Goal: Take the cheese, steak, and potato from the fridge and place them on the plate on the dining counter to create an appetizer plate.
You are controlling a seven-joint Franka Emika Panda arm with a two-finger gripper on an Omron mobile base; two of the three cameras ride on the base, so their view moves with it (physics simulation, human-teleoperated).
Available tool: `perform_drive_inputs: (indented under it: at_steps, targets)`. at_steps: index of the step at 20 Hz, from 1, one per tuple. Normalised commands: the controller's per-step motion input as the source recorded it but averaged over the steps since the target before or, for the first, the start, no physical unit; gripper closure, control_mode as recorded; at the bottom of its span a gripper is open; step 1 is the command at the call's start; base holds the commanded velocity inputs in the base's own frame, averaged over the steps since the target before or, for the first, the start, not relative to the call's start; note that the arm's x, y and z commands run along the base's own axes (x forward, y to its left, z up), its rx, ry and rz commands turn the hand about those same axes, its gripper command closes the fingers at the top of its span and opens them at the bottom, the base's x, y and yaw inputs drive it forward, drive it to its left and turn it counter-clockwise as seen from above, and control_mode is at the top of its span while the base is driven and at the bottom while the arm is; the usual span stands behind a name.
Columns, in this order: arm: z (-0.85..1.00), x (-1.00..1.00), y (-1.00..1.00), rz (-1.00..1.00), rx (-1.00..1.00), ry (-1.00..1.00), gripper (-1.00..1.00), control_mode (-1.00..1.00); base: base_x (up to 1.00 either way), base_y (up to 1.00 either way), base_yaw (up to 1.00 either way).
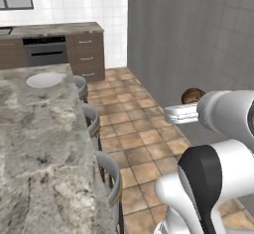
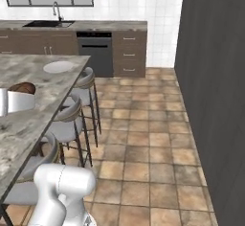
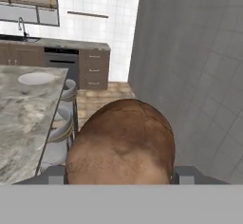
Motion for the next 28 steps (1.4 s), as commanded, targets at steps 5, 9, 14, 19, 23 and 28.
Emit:
perform_drive_inputs:
  at_steps: [5, 9, 14, 19, 23, 28]
  targets:
    - [0.0, 0.0, 0.0, 0.0, 0.0, 0.0, 1.0, 1.0, 1.0, -0.02, 0.07]
    - [0.0, 0.0, 0.0, 0.0, 0.0, 0.0, 1.0, 1.0, 1.0, -0.04, 0.15]
    - [0.0, 0.0, 0.0, 0.0, 0.0, 0.0, 1.0, 1.0, 1.0, -0.21, 0.43]
    - [0.0, 0.0, 0.0, 0.0, 0.0, 0.0, 1.0, 1.0, 1.0, -0.34, 0.54]
    - [0.0, 0.0, 0.0, 0.0, 0.0, 0.0, 1.0, 1.0, 1.0, -0.48, 0.56]
    - [0.0, 0.0, 0.0, 0.0, 0.0, 0.0, 1.0, 1.0, 1.0, -0.49, 0.59]
